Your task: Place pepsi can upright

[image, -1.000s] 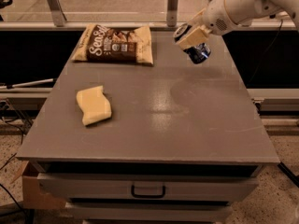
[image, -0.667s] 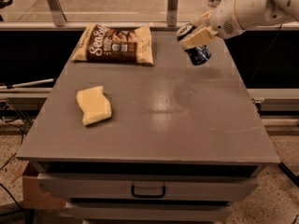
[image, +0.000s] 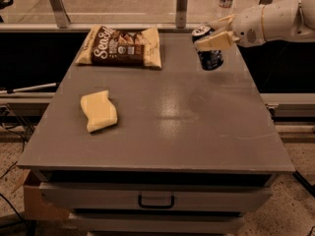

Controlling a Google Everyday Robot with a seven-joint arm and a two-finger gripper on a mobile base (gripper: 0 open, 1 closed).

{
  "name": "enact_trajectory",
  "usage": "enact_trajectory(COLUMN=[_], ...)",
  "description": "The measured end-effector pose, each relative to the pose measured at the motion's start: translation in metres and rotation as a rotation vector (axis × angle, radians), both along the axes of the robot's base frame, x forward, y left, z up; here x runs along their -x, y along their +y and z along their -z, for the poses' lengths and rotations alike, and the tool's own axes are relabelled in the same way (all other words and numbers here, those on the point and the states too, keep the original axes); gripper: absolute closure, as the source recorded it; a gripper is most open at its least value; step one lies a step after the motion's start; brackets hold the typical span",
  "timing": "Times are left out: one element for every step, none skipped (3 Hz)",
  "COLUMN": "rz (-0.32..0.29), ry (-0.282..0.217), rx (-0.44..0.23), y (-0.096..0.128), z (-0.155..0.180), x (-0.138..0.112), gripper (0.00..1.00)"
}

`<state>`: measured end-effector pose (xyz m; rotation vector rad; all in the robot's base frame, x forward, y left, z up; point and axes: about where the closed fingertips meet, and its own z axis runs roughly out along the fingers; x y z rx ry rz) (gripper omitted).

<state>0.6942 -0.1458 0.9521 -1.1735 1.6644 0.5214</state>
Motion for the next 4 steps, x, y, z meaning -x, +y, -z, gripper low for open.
enact_trajectory(rz=[-0.006, -0.006, 0.007, 0.028], ry=[-0.005, -0.019, -0.042, -0.070], rx=[-0.079, -0.154, -0.214, -0.265], y=[-0.002, -0.002, -0.005, -0.008], z=[0.005, 0.013, 0.018, 0.020], x=[0.002, 0.004, 0.006, 0.008], gripper=[1.00, 1.00, 1.00, 1.00])
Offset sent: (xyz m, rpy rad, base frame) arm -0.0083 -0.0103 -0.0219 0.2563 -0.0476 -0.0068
